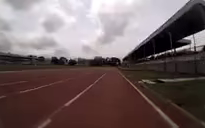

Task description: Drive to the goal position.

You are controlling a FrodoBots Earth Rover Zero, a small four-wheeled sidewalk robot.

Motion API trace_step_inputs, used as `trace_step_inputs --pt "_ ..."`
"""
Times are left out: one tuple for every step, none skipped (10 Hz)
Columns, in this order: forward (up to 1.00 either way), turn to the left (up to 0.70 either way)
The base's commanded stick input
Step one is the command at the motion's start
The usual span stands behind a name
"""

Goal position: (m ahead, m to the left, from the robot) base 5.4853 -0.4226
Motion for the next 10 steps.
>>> trace_step_inputs --pt "0.7 0.0" --pt "0.7 0.0" --pt "0.7 0.0" --pt "0.7 -0.12" --pt "0.7 -0.13" --pt "0.7 -0.13" --pt "0.7 -0.13" --pt "0.7 -0.12" --pt "0.7 -0.08" --pt "0.7 -0.04"
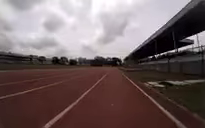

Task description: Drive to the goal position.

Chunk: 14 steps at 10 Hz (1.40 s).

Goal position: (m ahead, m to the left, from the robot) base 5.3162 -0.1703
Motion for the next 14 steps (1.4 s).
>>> trace_step_inputs --pt "0.7 0.0" --pt "0.54 0.0" --pt "0.37 0.0" --pt "0.21 0.0" --pt "0.08 0.0" --pt "0.0 0.0" --pt "0.0 0.0" --pt "0.0 0.0" --pt "0.0 0.0" --pt "0.0 0.0" --pt "0.0 0.0" --pt "0.0 0.0" --pt "0.0 0.0" --pt "0.0 0.0"
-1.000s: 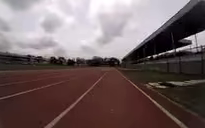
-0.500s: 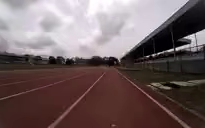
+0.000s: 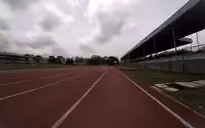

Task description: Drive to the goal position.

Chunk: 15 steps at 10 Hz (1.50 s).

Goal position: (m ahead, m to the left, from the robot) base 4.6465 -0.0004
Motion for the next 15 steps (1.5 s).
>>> trace_step_inputs --pt "0.7 0.0" --pt "0.7 0.0" --pt "0.7 -0.04" --pt "0.7 -0.07" --pt "0.7 -0.03" --pt "0.7 0.0" --pt "0.7 -0.02" --pt "0.7 -0.05" --pt "0.7 -0.08" --pt "0.7 -0.03" --pt "0.7 -0.05" --pt "0.7 -0.08" --pt "0.7 -0.04" --pt "0.7 0.0" --pt "0.7 0.0"
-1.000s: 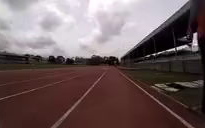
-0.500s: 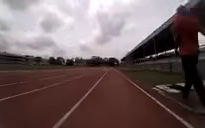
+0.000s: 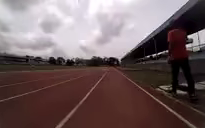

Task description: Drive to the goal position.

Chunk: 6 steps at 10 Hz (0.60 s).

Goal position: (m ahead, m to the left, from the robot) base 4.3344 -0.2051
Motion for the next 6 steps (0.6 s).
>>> trace_step_inputs --pt "0.7 0.0" --pt "0.7 -0.01" --pt "0.7 -0.03" --pt "0.7 -0.04" --pt "0.7 -0.06" --pt "0.7 -0.02"
